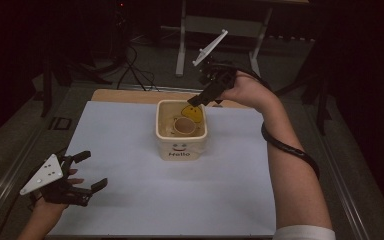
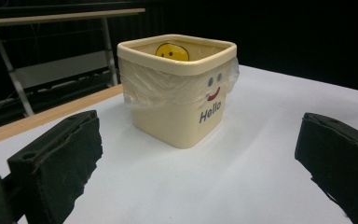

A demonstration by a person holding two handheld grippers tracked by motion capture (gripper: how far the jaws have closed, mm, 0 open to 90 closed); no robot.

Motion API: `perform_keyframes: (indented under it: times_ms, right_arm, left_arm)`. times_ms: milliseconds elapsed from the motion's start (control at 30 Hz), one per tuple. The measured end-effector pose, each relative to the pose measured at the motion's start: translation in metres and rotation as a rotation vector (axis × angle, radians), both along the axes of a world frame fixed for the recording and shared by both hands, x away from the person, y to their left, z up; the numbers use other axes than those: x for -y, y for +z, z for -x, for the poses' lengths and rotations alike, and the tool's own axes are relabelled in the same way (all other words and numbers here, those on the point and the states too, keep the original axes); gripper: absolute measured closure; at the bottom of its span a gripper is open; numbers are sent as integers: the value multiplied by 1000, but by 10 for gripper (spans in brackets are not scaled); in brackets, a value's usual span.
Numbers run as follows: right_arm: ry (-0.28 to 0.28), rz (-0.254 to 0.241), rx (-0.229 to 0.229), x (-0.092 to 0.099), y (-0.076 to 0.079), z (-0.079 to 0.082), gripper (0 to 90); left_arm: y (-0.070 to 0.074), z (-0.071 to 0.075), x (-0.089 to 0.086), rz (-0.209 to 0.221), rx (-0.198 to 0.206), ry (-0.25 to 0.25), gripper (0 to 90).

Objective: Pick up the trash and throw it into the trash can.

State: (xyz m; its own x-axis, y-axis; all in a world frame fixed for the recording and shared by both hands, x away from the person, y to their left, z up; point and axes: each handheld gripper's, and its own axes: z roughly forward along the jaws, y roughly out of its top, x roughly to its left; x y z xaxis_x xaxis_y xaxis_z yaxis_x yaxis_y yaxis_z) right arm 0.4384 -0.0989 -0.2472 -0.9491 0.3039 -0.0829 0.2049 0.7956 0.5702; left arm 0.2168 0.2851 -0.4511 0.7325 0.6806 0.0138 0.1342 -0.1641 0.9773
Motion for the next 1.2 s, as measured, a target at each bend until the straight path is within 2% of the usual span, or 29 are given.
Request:
perform_keyframes:
  times_ms: [367, 567, 767, 800, 900, 1033, 1067, 1200]
  right_arm:
    - [-6, -15, 14, 20, -4, 16, 139]
    - [-23, -50, 16, 32, -11, 28, 139]
    - [-41, -86, 12, 46, -22, 42, 139]
    - [-48, -115, 17, 52, -26, 46, 139]
    - [-60, -133, 18, 57, -31, 50, 139]
    - [-72, -147, 36, 67, -42, 58, 139]
    - [-83, -169, 40, 72, -47, 61, 139]
    - [-98, -201, 51, 83, -59, 68, 139]
  left_arm:
    - [0, 2, -1, 5, 2, 6, 14]
    - [0, 1, 0, -5, -1, 1, 14]
    - [0, 1, 0, -4, 0, 1, 14]
    - [0, 1, 0, -5, -1, 2, 14]
    - [0, 1, 0, -5, -1, 2, 14]
    - [0, 1, 1, -4, -1, 1, 14]
    - [0, 1, 1, -4, -2, 1, 14]
    - [0, 1, 1, -4, -2, 1, 14]
